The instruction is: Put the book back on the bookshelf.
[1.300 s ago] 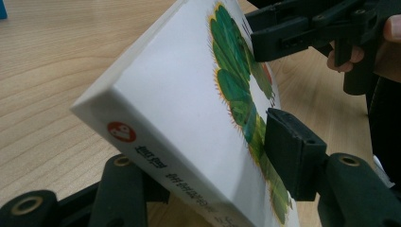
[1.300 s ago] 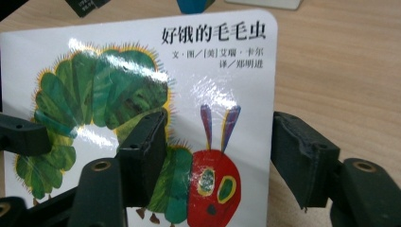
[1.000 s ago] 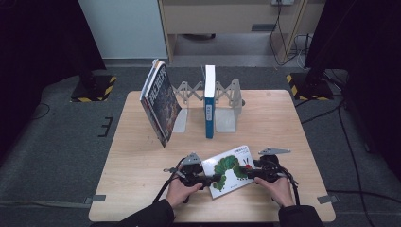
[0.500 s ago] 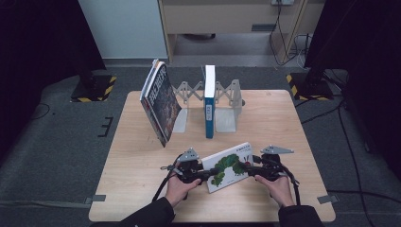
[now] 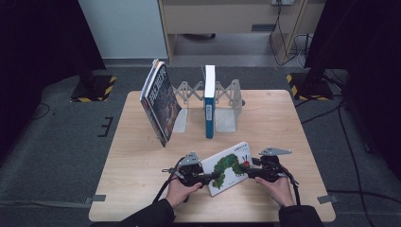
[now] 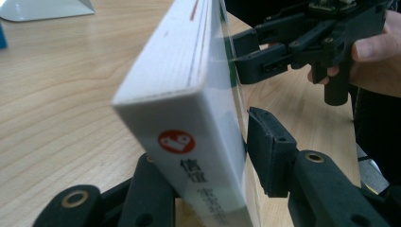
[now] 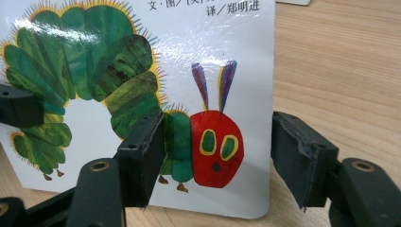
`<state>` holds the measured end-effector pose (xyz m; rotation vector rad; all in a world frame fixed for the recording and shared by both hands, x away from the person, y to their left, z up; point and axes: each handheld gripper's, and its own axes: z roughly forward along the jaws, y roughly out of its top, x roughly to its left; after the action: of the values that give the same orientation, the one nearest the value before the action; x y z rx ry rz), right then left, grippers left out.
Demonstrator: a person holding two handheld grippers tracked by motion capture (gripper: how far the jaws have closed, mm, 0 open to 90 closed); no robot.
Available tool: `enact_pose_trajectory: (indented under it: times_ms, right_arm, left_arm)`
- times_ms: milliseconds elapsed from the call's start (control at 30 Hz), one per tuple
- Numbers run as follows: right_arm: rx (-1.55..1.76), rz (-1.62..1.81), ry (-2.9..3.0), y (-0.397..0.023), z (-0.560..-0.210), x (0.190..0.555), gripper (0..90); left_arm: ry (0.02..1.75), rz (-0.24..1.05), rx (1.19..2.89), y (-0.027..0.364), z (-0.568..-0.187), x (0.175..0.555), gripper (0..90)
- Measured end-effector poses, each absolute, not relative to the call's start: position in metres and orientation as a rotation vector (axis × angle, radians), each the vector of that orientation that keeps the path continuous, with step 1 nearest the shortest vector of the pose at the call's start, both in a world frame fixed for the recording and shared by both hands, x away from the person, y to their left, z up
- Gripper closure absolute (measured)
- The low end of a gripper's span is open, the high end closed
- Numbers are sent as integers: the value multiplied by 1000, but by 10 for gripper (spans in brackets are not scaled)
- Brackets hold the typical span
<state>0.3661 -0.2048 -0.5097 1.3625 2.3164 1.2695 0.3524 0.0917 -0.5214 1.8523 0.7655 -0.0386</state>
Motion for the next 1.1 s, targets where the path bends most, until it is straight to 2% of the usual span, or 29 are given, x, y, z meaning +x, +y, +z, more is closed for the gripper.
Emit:
enact_pose_trajectory:
  times_ms: [100, 267, 567, 1100]
  right_arm:
    - [1355, 1277, 2321, -204, -510, 366, 370]
    - [1359, 1300, 2327, -205, -509, 366, 364]
    - [1346, 1347, 2314, -204, -505, 365, 316]
    - [1386, 1254, 2183, -220, -502, 366, 216]
  left_arm:
    - [758, -63, 1873, 88, -524, 351, 625]
    - [775, -98, 1884, 88, -520, 350, 669]
    - [793, -92, 1907, 91, -508, 350, 738]
    - [847, -68, 1885, 101, -486, 353, 744]
